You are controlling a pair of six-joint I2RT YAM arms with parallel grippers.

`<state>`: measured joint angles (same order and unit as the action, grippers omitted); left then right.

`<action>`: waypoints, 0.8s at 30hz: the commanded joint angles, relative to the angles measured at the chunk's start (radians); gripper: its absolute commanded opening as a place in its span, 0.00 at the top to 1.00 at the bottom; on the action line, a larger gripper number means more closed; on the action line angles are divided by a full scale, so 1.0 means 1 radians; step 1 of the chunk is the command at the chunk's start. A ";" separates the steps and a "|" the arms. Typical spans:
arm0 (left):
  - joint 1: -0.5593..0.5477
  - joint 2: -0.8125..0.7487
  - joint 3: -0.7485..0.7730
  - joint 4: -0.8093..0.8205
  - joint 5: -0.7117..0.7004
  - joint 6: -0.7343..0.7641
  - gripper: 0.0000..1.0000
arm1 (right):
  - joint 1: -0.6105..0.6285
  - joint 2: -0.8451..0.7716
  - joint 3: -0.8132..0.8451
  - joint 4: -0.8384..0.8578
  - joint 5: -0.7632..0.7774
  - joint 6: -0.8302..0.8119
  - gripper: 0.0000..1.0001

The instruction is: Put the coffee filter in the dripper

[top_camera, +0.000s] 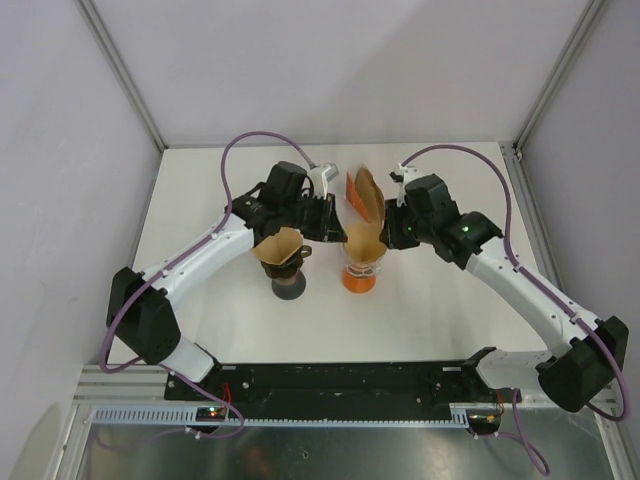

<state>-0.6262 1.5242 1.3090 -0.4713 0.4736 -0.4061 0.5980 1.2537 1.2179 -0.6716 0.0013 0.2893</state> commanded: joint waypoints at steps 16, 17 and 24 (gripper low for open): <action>-0.002 -0.040 0.066 -0.003 -0.037 0.047 0.56 | -0.063 0.011 -0.014 0.074 -0.136 -0.003 0.72; -0.003 -0.042 0.070 -0.002 -0.039 0.049 0.55 | -0.064 0.008 -0.014 0.079 -0.141 -0.004 0.70; -0.003 -0.044 0.089 -0.001 -0.036 0.050 0.48 | -0.066 -0.007 -0.010 0.108 -0.189 -0.015 0.60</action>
<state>-0.6262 1.5238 1.3453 -0.4824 0.4465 -0.3782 0.5358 1.2736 1.2003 -0.6136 -0.1482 0.2901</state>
